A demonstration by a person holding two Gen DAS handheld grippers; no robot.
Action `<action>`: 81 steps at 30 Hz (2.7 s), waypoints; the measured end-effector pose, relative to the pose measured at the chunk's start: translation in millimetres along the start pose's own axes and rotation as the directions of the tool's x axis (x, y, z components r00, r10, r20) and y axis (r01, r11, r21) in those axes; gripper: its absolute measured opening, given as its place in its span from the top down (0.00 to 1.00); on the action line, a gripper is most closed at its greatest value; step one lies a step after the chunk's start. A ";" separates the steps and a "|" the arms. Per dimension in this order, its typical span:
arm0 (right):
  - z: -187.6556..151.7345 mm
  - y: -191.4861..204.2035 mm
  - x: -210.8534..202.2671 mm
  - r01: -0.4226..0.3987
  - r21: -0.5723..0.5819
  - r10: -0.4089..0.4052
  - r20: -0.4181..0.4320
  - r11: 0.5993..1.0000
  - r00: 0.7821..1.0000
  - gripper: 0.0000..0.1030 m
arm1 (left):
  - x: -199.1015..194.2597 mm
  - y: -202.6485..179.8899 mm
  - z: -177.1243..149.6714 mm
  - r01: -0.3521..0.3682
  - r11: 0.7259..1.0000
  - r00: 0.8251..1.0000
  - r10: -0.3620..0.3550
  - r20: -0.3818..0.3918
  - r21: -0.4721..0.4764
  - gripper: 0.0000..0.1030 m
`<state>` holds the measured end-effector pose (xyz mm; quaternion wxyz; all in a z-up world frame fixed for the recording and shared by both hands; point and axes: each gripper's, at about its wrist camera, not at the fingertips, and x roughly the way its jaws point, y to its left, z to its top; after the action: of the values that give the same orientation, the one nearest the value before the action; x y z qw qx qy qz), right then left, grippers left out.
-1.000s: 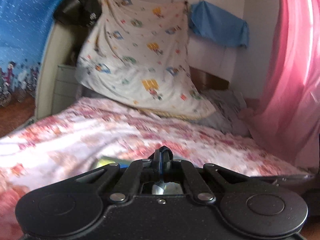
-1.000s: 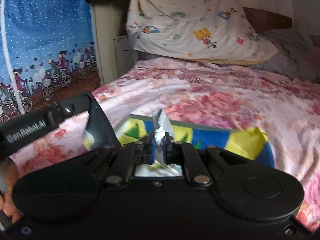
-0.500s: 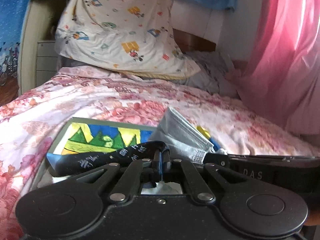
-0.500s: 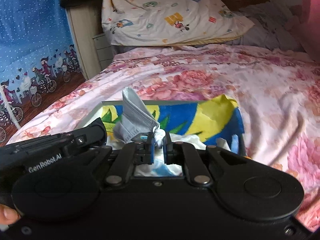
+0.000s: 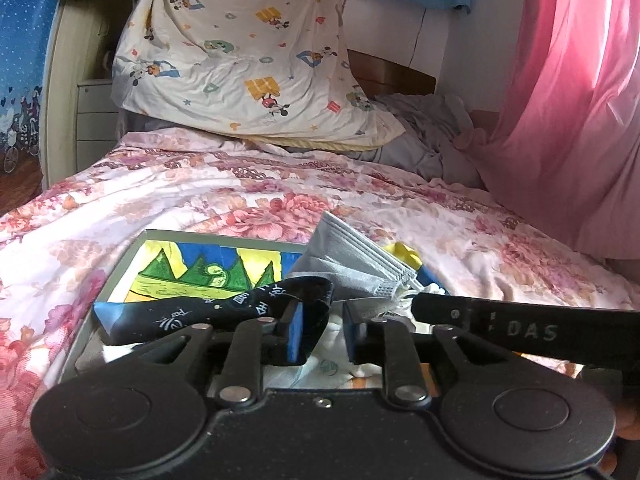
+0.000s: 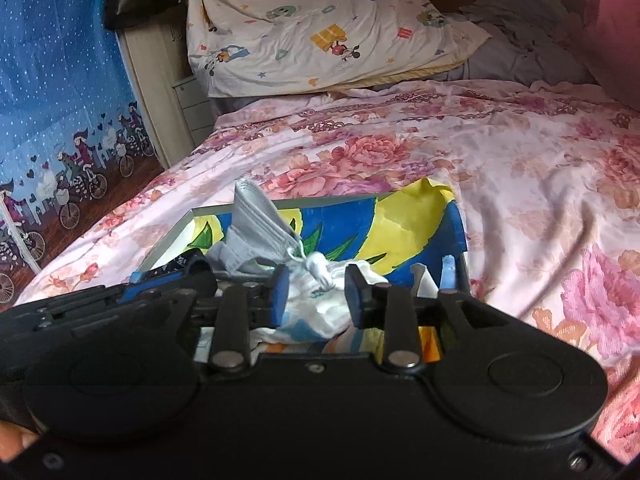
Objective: Organize soft objects
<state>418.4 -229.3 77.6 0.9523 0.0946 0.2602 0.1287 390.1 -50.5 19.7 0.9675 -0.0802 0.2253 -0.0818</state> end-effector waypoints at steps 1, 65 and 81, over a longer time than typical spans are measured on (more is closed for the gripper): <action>-0.8 -0.8 -2.3 -0.003 0.006 0.003 0.006 1.000 1.000 0.66 | -2.4 1.0 -0.3 0.003 1.000 1.000 -0.003 0.004 -0.008 0.75; -63.8 74.2 -232.4 0.033 -0.171 0.021 0.306 0.985 0.952 0.01 | -294.0 8.1 -84.9 -0.152 0.985 0.945 0.168 0.280 -0.080 0.01; -83.5 70.7 -242.5 0.052 -0.167 -0.007 0.258 0.985 0.966 0.01 | -317.8 2.6 -114.1 -0.204 0.978 0.944 0.207 0.258 -0.038 0.01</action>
<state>159.5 -224.1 138.7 0.9843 0.0237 0.1241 0.1232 57.8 0.4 52.5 0.9915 -0.0716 0.1038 0.0317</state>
